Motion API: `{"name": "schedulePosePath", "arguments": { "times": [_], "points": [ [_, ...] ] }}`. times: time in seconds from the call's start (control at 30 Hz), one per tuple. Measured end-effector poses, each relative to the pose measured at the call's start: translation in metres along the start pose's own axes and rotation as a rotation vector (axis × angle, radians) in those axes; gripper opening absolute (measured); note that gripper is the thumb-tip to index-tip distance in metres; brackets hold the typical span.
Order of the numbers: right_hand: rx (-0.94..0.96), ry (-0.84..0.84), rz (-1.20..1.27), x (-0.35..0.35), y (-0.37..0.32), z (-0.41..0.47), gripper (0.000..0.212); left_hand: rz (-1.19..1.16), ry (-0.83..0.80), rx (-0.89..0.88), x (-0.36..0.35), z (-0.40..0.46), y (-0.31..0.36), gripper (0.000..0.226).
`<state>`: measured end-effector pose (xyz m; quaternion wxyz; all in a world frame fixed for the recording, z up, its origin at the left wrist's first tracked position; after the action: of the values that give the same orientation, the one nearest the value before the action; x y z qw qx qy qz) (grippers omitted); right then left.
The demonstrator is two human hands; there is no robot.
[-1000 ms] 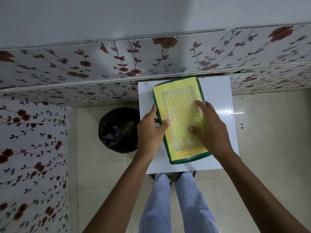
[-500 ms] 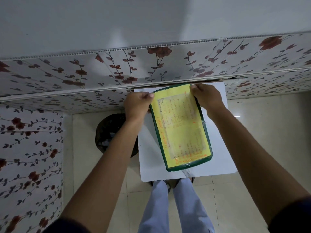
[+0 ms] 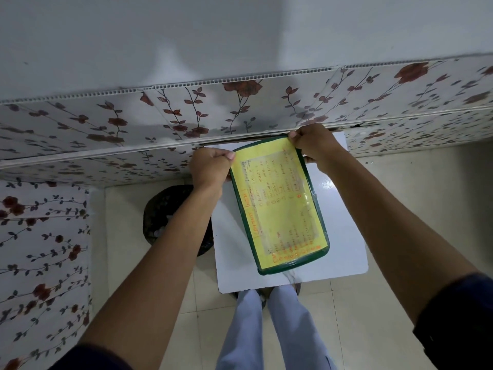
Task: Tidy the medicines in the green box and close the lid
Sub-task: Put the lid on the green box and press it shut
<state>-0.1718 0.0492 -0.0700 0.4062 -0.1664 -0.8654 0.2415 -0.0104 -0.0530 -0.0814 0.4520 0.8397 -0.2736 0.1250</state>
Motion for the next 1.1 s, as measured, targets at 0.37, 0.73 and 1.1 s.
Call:
{"name": "schedulePosePath", "arguments": {
  "times": [0.37, 0.73, 1.1],
  "points": [
    [0.003, -0.075, -0.039, 0.019, 0.076, -0.075, 0.049, -0.018, -0.19, 0.12, 0.021, -0.076, -0.067, 0.031],
    [0.01, -0.091, -0.087, 0.026, 0.1, -0.096, 0.059, 0.139, -0.157, -0.023, 0.023, -0.1, -0.079, 0.057],
    [0.055, -0.096, -0.125, 0.027, 0.125, -0.114, 0.06, 0.27, -0.093, -0.233, 0.019, -0.125, -0.104, 0.06]
  ]
}}
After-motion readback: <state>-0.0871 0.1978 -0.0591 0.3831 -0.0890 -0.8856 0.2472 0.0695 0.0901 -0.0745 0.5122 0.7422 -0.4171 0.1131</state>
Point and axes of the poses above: each hand's wrist, its own z-axis towards the middle knuckle, its own x-axis out of the back of the hand, y = z × x, the point moved 2 cm from there along z, towards the middle knuckle, and after that the axes turned 14 degrees about y, right-handed, at the moved point
